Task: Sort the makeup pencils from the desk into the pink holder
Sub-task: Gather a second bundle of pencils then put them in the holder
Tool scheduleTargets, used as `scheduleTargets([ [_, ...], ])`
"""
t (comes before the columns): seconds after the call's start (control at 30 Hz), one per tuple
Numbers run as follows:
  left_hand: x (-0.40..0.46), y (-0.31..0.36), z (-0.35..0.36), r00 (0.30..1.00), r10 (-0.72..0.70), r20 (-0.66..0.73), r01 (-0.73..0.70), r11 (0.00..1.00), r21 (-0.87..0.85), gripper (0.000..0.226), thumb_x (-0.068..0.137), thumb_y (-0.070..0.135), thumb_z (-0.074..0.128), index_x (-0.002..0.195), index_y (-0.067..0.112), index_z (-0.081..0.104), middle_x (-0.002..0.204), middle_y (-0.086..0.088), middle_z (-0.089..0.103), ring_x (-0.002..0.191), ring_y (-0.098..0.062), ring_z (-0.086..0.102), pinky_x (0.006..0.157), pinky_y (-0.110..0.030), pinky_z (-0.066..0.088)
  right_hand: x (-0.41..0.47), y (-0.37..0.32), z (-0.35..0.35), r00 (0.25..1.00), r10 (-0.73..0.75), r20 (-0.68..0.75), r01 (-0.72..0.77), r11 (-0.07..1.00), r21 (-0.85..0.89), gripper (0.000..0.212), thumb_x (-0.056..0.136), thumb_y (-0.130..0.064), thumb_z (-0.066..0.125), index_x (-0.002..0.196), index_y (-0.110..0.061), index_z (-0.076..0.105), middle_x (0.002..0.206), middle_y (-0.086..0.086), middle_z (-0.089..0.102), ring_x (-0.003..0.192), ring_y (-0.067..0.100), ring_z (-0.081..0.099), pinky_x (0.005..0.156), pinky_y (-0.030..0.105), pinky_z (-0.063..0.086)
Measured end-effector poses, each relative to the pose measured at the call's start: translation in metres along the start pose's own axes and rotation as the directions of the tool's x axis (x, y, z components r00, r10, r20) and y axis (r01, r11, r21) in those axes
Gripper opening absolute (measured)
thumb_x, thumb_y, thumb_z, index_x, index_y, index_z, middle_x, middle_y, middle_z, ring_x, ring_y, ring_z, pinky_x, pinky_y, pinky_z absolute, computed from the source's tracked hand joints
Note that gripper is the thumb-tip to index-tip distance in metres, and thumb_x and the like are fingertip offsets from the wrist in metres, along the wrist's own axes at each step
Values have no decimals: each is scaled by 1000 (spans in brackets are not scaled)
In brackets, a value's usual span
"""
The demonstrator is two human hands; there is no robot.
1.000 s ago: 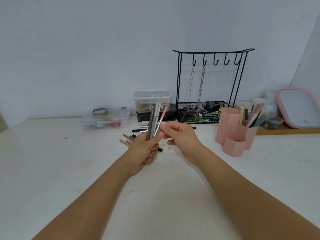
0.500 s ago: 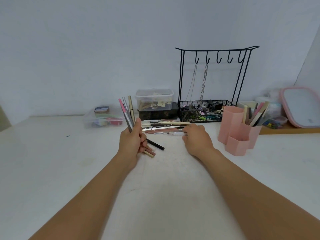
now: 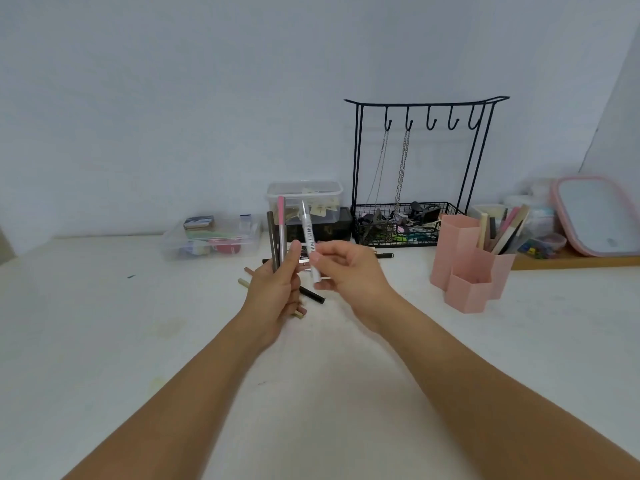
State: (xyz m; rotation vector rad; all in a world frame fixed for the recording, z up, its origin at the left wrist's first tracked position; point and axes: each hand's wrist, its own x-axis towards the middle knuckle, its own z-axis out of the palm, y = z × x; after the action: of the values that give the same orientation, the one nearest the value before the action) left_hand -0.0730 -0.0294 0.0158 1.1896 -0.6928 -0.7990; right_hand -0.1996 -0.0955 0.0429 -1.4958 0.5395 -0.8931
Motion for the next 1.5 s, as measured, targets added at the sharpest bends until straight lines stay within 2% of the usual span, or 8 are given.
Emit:
scheduleTargets([
  [0.1,-6,3,4,1000,13,29,-12,1000,-11,90,60,82,74,109,6,69,84,-30,64,58,-24,46,48,-31,43,-11,-4,14,999,-4,52,-4,990,138,17,93,-5,68,109,1,70,88,15,69,75,17,71,67,28,62],
  [0.17,-6,4,2,999,26,40,-25,999,-40,103,50,84,80,114,4,71,74,-25,59,52,-22,45,48,-31,40,-14,-4,15,999,-23,46,15,988,156,16,92,-5,69,107,0,72,88,14,70,77,16,72,67,28,62],
  [0.43,-7,-2,8,999,-37,34,36,999,8,73,58,56,80,115,11,71,107,-27,74,80,-30,59,56,-29,37,-16,4,17,996,-87,26,88,995,-48,16,85,11,67,94,-2,68,74,6,67,64,13,68,59,26,60],
  [0.8,13,0,-9,982,67,-176,-50,994,101,30,100,34,59,90,6,60,57,-4,67,42,-16,61,37,-24,42,0,6,-4,999,-27,-27,25,995,-95,19,80,-3,81,93,-9,68,85,6,67,74,16,68,70,31,63],
  [0.93,17,4,-24,961,109,-254,-91,993,79,18,101,29,63,92,15,56,53,3,59,45,-12,60,36,-23,40,14,20,-35,969,-227,-96,109,743,-661,17,90,-7,67,102,-18,70,99,-4,68,88,10,60,78,22,51],
  [1.1,18,2,-29,955,90,-284,-67,994,89,28,92,35,75,80,20,56,52,6,42,41,-9,36,40,-22,30,23,39,-58,996,-84,9,39,355,-934,36,99,-17,55,133,-25,59,133,3,59,124,27,47,99,40,46],
  [1.27,19,2,-27,957,9,-289,3,999,40,37,88,39,78,77,20,49,50,6,37,41,-9,30,38,-23,26,26,33,-66,989,-113,-100,-76,200,-977,23,99,-17,50,112,-21,69,114,7,66,111,30,51,85,39,46],
  [1.5,14,0,-21,987,14,-162,-3,998,67,34,93,42,72,82,16,53,48,5,49,39,-9,42,34,-21,28,26,24,-66,984,-23,-177,-166,247,-955,18,94,-7,56,97,-14,73,101,9,69,94,29,62,79,36,55],
])
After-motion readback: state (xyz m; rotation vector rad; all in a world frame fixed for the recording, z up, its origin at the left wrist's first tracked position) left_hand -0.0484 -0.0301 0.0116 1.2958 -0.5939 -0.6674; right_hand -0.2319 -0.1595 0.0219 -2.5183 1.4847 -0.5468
